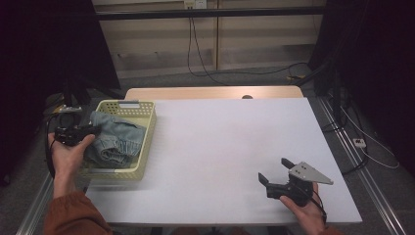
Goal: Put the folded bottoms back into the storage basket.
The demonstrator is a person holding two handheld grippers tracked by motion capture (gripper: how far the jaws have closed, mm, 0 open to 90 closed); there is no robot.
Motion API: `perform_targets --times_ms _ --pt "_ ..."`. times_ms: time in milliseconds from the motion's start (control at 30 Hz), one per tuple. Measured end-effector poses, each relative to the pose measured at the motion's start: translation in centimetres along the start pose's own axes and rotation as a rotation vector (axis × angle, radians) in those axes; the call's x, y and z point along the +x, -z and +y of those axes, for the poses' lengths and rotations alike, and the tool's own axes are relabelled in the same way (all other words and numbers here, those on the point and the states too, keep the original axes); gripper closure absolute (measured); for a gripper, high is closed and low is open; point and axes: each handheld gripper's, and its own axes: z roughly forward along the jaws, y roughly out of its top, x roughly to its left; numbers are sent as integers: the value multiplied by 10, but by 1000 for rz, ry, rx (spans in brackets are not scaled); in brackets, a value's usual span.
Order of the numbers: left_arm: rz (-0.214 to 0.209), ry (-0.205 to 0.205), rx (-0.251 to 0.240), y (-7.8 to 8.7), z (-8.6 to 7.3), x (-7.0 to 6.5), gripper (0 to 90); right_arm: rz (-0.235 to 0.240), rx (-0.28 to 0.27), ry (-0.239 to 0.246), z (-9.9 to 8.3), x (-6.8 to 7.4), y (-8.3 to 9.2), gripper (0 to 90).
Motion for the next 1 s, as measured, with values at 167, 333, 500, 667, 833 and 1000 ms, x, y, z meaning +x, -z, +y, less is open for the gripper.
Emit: perform_targets --times_ms 167,333,500,667,833,1000 --pt "15 2 13 -5 -2 2 745 -1 0 -2 0 0 0 52" --pt "17 8 23 -8 -4 4 744 0 1 0 0 0 0 52" --pt "31 12 39 -11 -6 7 744 0 2 1 0 -1 0 52" --pt "34 18 53 -14 -8 9 741 0 3 4 0 0 -1 52" --pt "59 12 69 -17 -10 9 739 1 4 4 0 0 -1 52" --pt "72 10 81 -21 -12 11 738 1 6 6 0 0 -1 52"
